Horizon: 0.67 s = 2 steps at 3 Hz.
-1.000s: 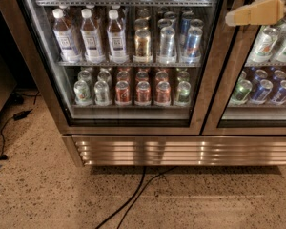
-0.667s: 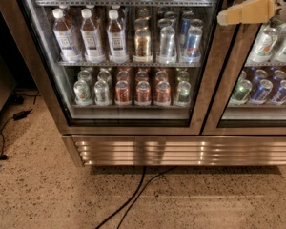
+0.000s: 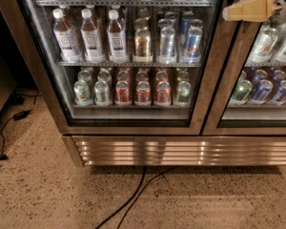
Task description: Open left fridge door
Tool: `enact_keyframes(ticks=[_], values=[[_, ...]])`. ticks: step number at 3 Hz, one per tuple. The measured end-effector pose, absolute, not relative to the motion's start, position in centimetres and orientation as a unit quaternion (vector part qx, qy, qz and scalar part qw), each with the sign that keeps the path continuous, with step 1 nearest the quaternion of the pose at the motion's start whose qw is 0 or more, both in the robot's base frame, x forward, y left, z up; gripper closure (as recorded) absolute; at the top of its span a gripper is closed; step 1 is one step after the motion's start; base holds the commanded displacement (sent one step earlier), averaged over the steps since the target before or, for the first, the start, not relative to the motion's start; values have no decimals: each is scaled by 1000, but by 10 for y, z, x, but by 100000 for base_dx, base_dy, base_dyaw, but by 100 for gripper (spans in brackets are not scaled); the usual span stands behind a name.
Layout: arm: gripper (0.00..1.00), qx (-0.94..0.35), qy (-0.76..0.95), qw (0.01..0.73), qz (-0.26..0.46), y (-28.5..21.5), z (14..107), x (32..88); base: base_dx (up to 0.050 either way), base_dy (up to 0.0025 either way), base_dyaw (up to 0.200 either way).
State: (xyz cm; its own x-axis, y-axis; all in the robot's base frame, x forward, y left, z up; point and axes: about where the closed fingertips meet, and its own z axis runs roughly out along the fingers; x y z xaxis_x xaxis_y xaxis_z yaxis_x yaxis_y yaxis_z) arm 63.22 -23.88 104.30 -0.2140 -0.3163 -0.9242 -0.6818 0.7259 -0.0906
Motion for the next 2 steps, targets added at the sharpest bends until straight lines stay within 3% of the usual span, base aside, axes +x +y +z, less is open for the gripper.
enact_keyframes(ticks=[1,2], values=[[33,-328,760,534,171,-239,1043,632,0,0,0],[28,-331,756,544,154,-245,1051,640,0,0,0]])
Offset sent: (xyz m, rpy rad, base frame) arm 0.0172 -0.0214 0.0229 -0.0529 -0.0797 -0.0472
